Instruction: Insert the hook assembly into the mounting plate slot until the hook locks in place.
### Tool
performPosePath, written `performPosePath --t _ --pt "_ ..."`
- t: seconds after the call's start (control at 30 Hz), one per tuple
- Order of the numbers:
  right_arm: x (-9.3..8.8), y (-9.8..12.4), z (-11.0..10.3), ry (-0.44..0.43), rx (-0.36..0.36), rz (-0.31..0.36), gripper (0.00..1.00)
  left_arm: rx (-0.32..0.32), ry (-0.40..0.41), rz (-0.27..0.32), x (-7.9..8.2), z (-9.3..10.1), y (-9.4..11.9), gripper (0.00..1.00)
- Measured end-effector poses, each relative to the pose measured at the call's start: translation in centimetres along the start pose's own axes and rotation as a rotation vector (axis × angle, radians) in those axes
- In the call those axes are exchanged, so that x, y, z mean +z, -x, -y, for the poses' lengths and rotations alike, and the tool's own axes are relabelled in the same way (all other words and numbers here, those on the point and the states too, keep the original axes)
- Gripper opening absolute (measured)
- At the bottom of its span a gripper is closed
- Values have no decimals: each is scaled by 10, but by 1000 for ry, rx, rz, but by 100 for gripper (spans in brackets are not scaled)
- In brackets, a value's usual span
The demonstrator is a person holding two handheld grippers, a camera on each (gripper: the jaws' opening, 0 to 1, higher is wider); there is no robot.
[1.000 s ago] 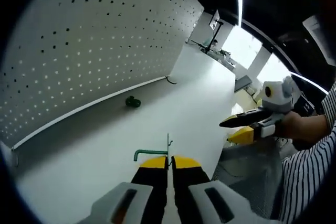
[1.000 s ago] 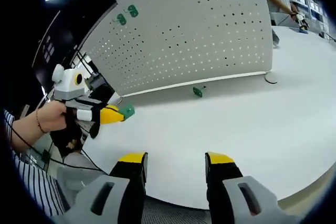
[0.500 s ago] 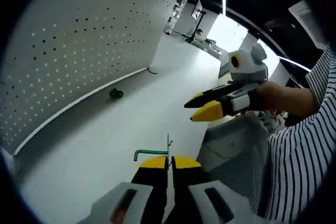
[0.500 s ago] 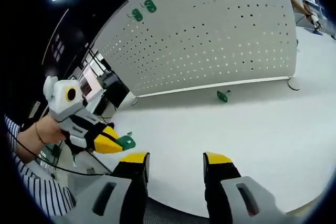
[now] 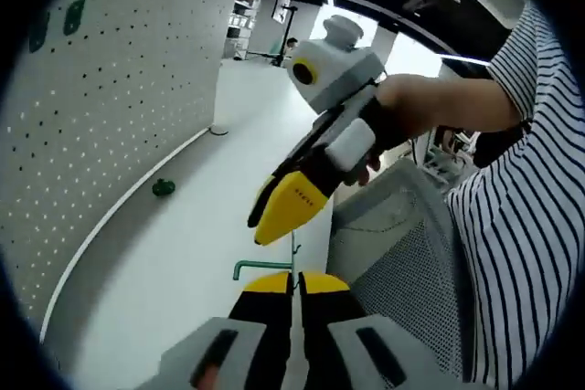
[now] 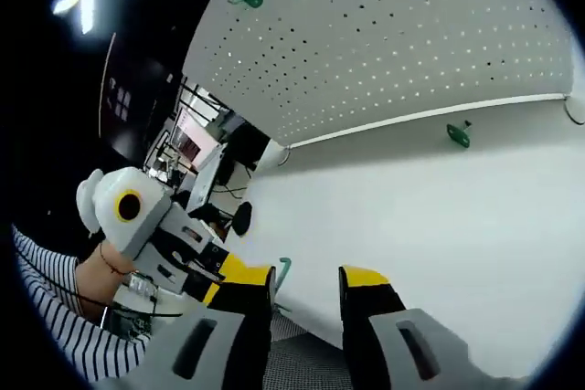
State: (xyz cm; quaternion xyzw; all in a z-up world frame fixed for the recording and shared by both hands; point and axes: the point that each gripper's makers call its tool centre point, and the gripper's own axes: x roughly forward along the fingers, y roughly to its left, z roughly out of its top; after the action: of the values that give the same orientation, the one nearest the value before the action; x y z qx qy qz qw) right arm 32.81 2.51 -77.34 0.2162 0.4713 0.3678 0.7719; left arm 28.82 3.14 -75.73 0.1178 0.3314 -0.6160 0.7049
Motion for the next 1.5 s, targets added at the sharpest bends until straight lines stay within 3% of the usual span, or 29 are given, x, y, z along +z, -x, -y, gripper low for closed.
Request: performPosePath --t 0.17,0.33,0.4,0.63,0.77,0.93,1.0,1.1,1.17,1.3,1.4,1.5 --pt "-12 -2 -15 -127 111 -70 16 -84 -92 15 3 14 0 2" --pt "-23 -4 -18 -173 143 -116 10 -146 -141 7 1 24 -2 2" --pt "-23 -4 -21 -209 165 -112 4 -171 -163 0 -1 27 -4 2" --pt "-24 -2 -19 -320 197 -105 2 -202 -168 -2 -1 29 -5 2" --pt "-13 -1 -24 -384 229 -30 0 -166 -94 -18 -4 20 -7 4" --pt "3 1 -13 -300 133 96 0 -35 98 -33 -4 -6 -11 8" --pt "13 4 -9 -234 75 165 0 33 183 -33 -4 -17 -12 18" --pt "29 10 -5 -167 14 277 0 78 309 -20 -2 -22 -15 38" --pt "37 15 -1 -150 -33 341 0 107 367 19 5 -25 -15 43" --pt "50 25 -3 -113 -69 441 0 195 433 87 20 -35 -13 43" --pt "59 33 -4 -56 -109 506 0 221 449 125 28 -37 -13 42" --pt "61 35 -7 -70 -109 524 0 244 451 136 33 -36 -14 43"
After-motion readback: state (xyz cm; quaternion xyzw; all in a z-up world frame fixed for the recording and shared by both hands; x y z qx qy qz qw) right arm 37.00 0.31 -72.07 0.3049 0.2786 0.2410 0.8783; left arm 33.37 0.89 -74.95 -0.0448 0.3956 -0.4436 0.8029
